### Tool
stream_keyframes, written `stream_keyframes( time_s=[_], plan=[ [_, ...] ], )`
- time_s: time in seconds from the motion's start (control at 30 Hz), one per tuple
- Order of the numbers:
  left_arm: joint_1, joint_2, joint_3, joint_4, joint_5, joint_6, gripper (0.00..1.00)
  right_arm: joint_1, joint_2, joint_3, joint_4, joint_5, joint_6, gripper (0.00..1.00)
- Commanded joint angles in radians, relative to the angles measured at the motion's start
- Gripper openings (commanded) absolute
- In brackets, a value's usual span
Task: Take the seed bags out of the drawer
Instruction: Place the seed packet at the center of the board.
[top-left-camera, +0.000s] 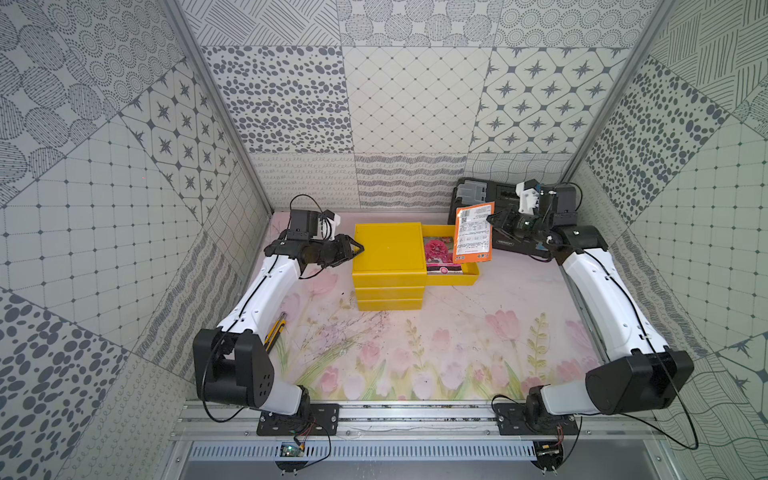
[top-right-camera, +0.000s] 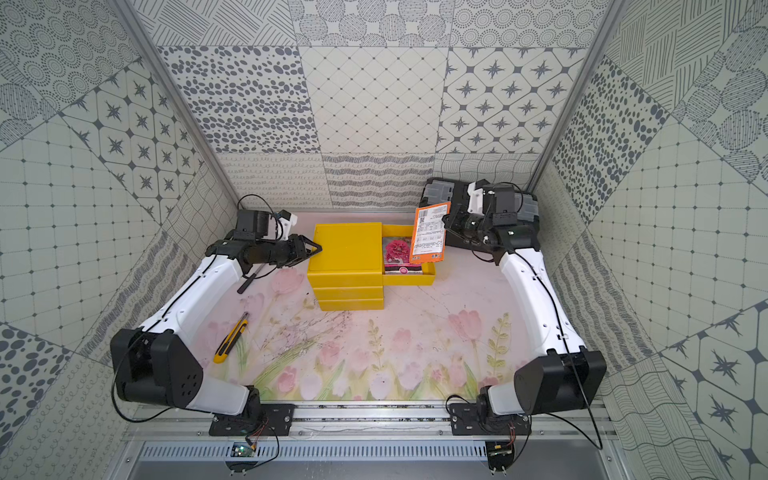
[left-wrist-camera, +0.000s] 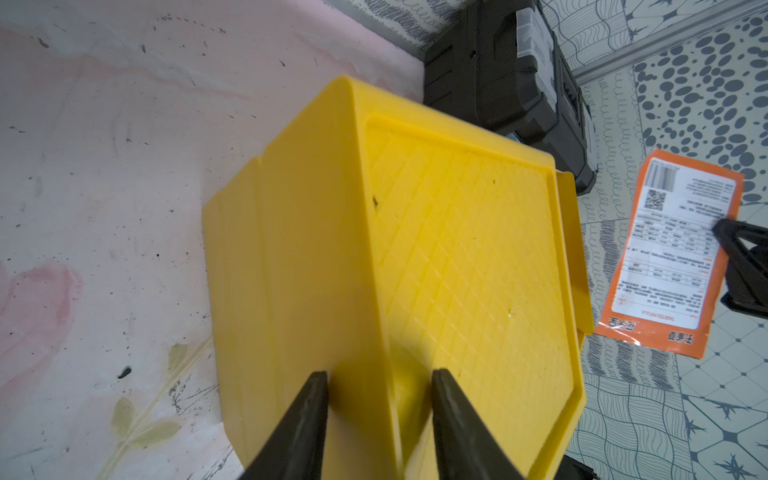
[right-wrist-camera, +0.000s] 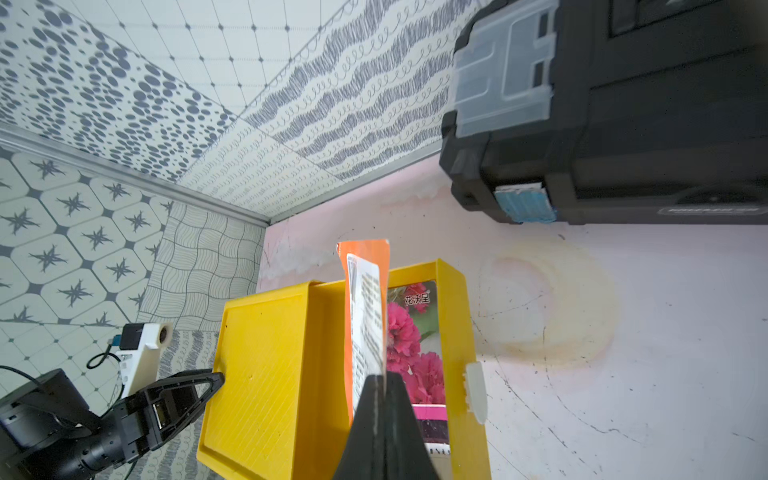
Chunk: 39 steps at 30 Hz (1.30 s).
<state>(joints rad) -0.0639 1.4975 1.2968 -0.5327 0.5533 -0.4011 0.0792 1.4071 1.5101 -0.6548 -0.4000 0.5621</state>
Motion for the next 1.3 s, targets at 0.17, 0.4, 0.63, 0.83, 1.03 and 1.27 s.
stream_keyframes(
  time_s=[0.17, 0.4, 0.63, 0.83, 1.03, 1.27],
  plan=[
    [0.008, 0.012, -0.018, -0.163, -0.102, 0.018, 0.43, -0.248, -0.126, -0.118, 0.01, -0.029, -0.046, 0.0],
    [0.015, 0.008, -0.017, -0.159, -0.09, 0.013, 0.43, -0.277, -0.068, -0.289, 0.023, 0.09, -0.138, 0.0],
    [0.022, 0.004, -0.022, -0.154, -0.078, 0.009, 0.43, -0.156, 0.137, -0.349, 0.097, 0.08, -0.19, 0.0],
    [0.024, -0.002, -0.03, -0.153, -0.075, 0.01, 0.43, -0.091, 0.329, -0.285, 0.095, 0.044, -0.217, 0.0],
    [0.029, -0.001, -0.031, -0.146, -0.062, 0.006, 0.43, -0.088, 0.431, -0.248, 0.067, 0.143, -0.28, 0.0],
    [0.04, 0.0, -0.032, -0.142, -0.05, 0.001, 0.43, -0.084, 0.467, -0.209, 0.056, 0.289, -0.303, 0.3]
  ],
)
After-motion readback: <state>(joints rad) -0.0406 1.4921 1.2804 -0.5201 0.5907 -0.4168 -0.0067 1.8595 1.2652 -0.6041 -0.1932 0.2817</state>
